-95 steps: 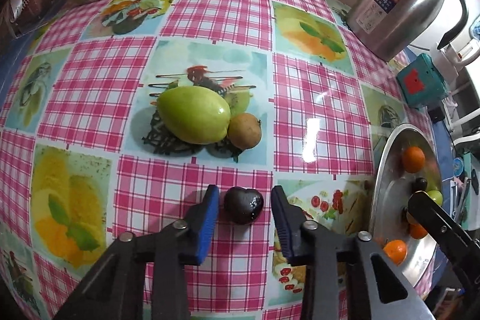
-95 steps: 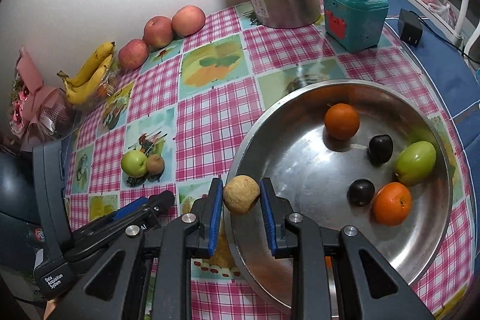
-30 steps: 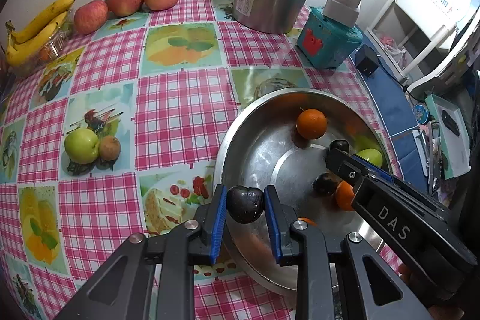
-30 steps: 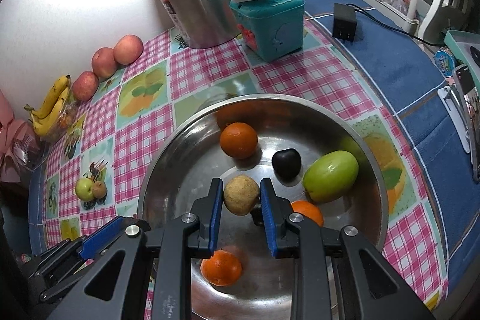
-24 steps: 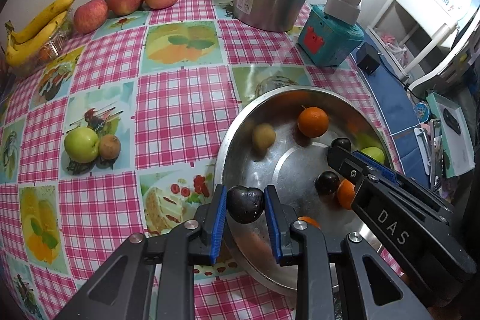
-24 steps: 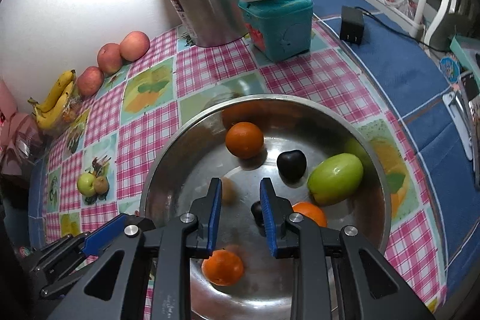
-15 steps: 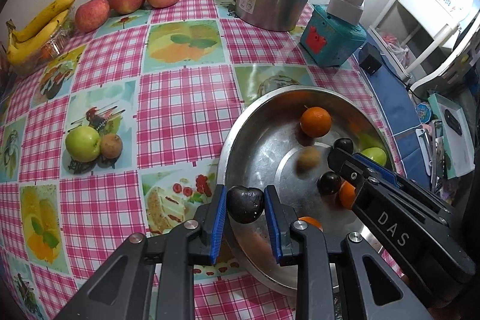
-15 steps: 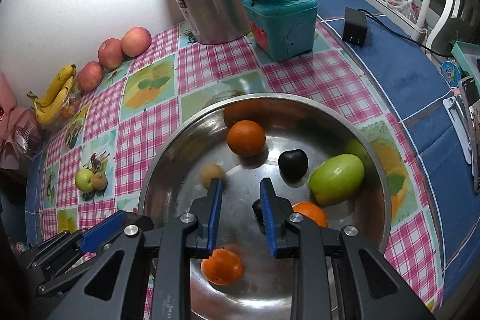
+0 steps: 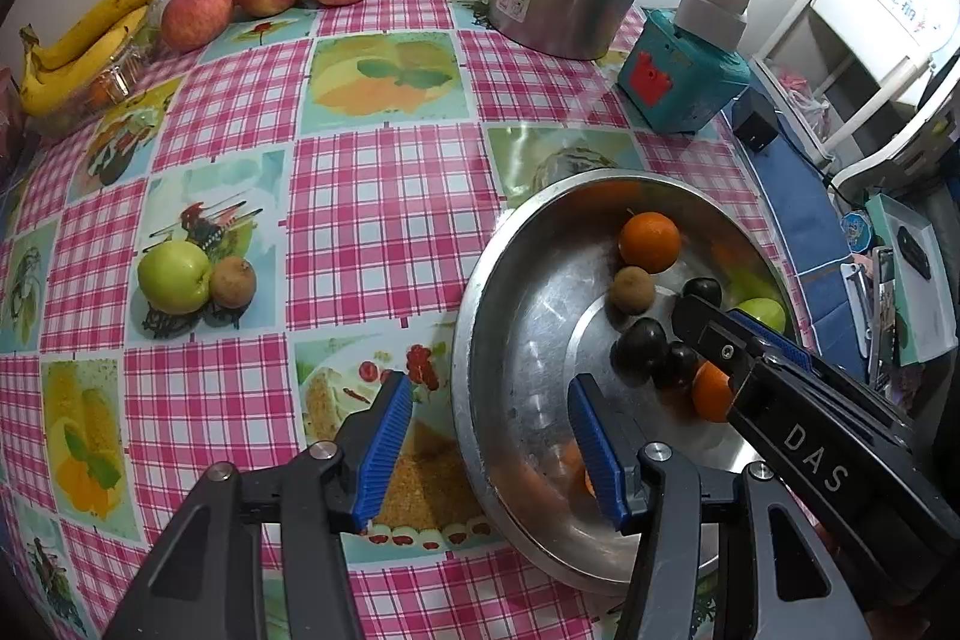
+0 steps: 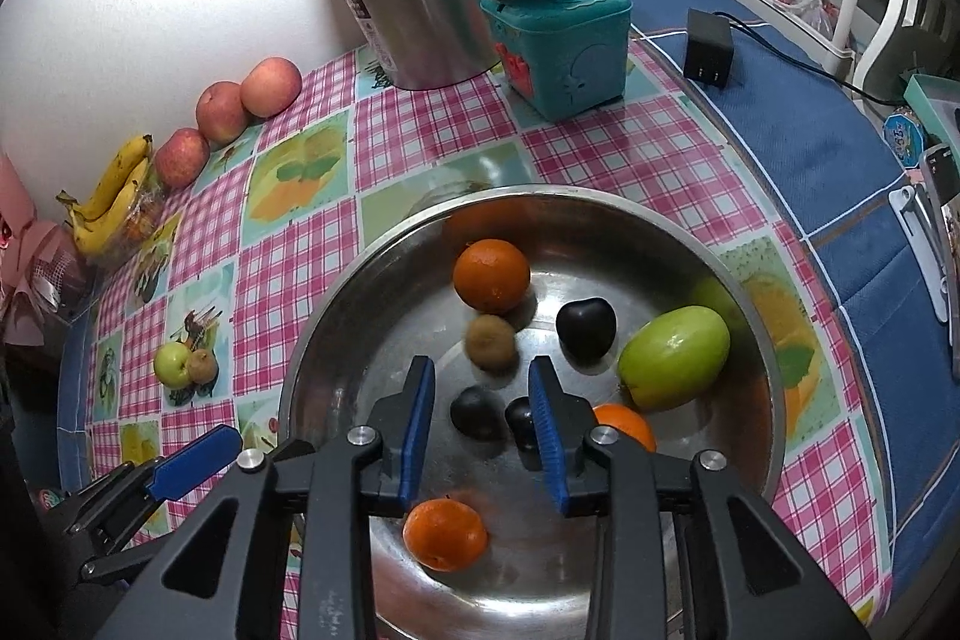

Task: Organize fruits
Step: 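Open the left tool to drop the plum while the right tool releases the brown fruit into the bowl, then withdraw both open tools from the bowl toward the green pear and brown fruit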

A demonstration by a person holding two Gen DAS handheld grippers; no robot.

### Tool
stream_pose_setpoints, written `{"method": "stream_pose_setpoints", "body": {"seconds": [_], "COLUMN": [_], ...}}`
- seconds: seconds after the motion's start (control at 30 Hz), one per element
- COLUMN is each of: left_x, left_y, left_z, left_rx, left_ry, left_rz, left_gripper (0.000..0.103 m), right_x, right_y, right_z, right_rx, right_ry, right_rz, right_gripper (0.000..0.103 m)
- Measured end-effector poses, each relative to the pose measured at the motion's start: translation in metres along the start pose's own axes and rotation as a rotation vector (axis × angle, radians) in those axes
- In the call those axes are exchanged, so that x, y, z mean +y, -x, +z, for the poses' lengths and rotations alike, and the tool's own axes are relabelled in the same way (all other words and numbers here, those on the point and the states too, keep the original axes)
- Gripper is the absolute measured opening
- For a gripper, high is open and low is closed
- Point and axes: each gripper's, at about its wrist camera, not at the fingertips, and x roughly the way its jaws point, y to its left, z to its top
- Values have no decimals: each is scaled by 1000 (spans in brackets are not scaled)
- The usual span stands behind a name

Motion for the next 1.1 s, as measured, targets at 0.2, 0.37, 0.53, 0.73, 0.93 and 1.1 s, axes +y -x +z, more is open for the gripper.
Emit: {"method": "stream_pose_setpoints", "body": {"seconds": [0.2, 0.37, 0.53, 0.73, 0.93, 1.1], "left_x": [5, 24, 54, 96, 119, 124], "left_y": [1, 2, 11, 26, 26, 26], "left_z": [1, 3, 6, 7, 1, -1], "left_rx": [2, 3, -23, -69, -67, -85], "left_ry": [18, 88, 158, 260, 329, 341], "left_rz": [8, 22, 52, 84, 74, 115], "left_gripper": [61, 66, 69, 70, 70, 103], "right_x": [1, 2, 6, 14, 20, 21], "right_y": [0, -1, -2, 0, -1, -2], "right_z": [0, -1, -1, -3, -4, -4], "right_rx": [2, 6, 14, 14, 16, 21], "right_ry": [-1, 8, 24, 50, 72, 83], "right_rz": [1, 2, 6, 16, 15, 7], "right_gripper": [33, 34, 33, 33, 33, 39]}}
